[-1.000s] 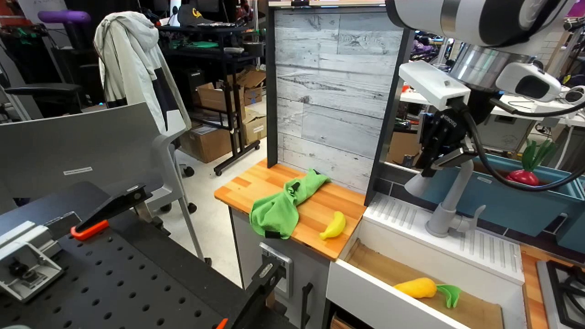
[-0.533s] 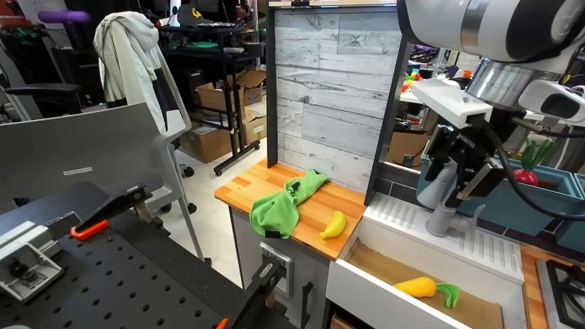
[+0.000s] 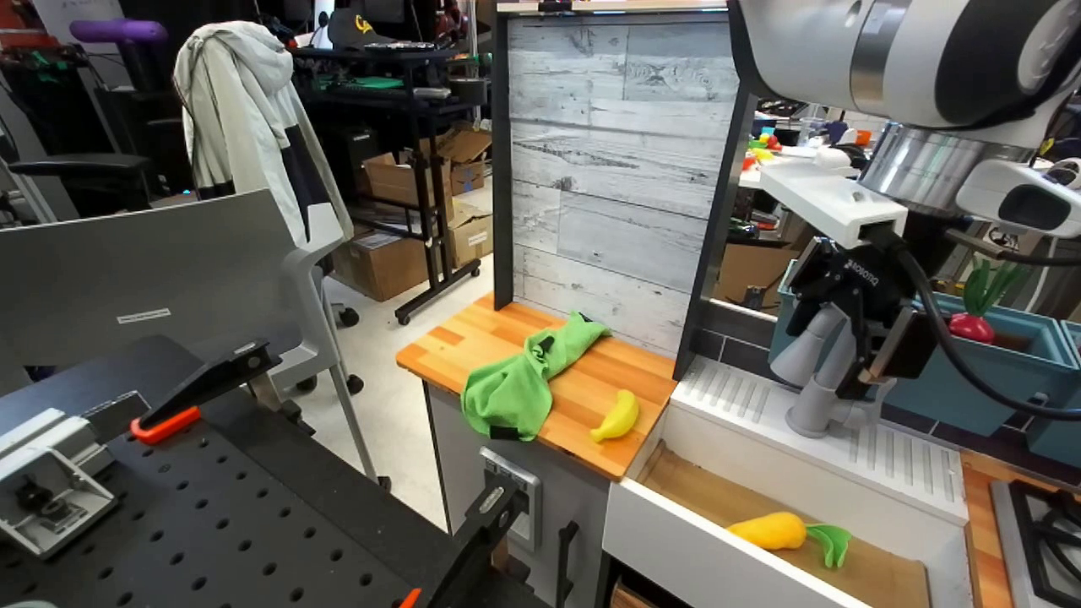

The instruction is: Move the tap

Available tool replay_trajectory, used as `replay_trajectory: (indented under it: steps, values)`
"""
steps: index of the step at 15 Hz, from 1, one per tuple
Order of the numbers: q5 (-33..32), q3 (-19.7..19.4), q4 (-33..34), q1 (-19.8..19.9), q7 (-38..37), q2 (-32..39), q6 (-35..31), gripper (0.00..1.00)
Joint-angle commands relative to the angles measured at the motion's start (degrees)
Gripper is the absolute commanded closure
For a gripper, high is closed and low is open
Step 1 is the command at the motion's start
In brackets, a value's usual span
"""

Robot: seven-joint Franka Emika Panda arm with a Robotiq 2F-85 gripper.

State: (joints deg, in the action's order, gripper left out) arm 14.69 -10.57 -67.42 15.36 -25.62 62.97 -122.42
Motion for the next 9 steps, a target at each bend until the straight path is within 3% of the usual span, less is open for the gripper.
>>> replay_trajectory:
  steps: [1, 9]
  values:
    - [-1.26, -1.94, -1.57, -0.28, -0.99, -0.53, -1.11, 0.00]
    - [1.01, 0.61, -7.19, -0.73, 0.99, -5.39, -1.92, 0.00]
